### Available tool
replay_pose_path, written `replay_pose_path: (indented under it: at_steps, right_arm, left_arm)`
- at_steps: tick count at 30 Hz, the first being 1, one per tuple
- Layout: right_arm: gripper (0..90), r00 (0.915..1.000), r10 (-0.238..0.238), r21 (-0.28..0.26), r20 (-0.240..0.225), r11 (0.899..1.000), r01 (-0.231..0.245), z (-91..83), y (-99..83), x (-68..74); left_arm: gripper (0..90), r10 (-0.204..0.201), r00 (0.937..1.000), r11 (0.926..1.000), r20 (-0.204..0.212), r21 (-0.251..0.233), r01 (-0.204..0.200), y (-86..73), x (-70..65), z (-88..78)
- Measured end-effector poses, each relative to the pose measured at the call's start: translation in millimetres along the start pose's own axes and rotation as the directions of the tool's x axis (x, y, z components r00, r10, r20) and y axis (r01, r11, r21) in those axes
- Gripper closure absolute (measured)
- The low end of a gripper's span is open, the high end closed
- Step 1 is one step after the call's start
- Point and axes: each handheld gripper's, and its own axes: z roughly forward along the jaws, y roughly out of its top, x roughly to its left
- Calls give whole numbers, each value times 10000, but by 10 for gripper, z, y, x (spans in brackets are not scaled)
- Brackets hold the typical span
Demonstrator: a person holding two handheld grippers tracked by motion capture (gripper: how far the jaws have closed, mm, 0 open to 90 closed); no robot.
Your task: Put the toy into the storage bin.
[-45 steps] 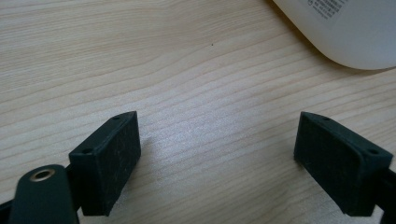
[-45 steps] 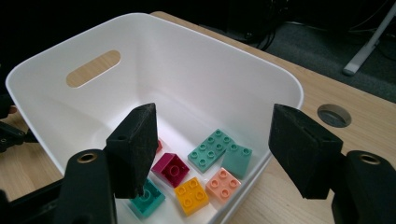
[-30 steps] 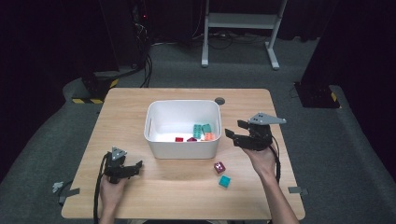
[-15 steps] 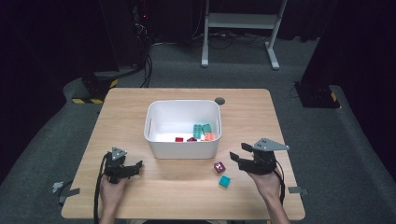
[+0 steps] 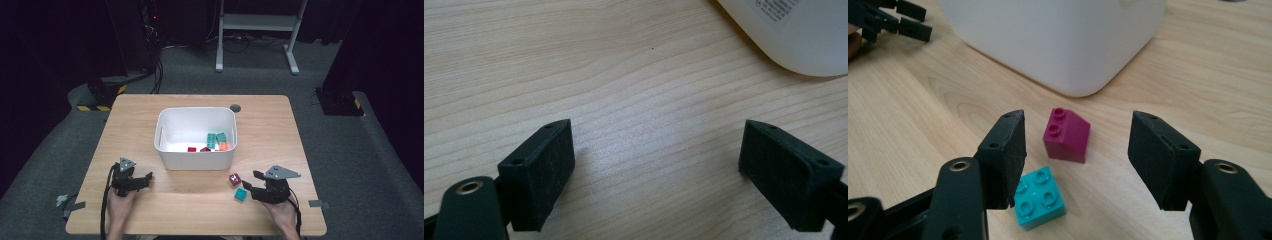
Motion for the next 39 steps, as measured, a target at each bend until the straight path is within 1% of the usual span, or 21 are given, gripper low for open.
replay_pose_path:
  at_steps: [9, 11, 15, 20, 24, 29, 34, 36, 39]
  right_arm:
    - [404, 9998, -14, 263, -182, 9997, 19, 90, -138, 73]
    - [404, 9996, 53, 345, -286, 9994, -43, 107, -158, 88]
    - [405, 9994, -37, 486, -342, 9988, 54, 162, -187, 120]
    - [406, 9985, -147, 703, -530, 9974, 184, 247, -222, 165]
    - [407, 9979, -192, 983, -621, 9948, 252, 301, -242, 182]
    - [418, 9981, -299, 1266, -539, 9913, 365, 365, -266, 185]
    - [479, 9980, -524, 1529, -359, 9866, 573, 399, -293, 202]
    - [510, 9974, -638, 1540, -331, 9857, 682, 403, -296, 205]
    - [527, 9976, -628, 1542, -289, 9858, 666, 398, -298, 204]
  left_arm:
    - [146, -26, 10000, 10000, 4, -19, 26, 0, -2, 1]
    - [147, -28, 10000, 10000, 4, -21, 28, 0, -2, 2]
    - [146, -6, 10000, 10000, 2, -3, 6, 0, 0, 0]
    - [146, 13, 10000, 10000, 3, 12, -13, 0, 1, -1]
    - [146, 10, 10000, 10000, 2, 10, -10, 0, 1, -1]
    - [146, 2, 10000, 10000, 1, 2, -2, 0, 0, 0]
    - [147, 4, 10000, 10000, 1, 4, -4, 0, 1, 0]
    - [146, 10, 10000, 10000, 1, 8, -10, 0, 1, 0]
    - [146, 10, 10000, 10000, 2, 9, -10, 0, 1, -1]
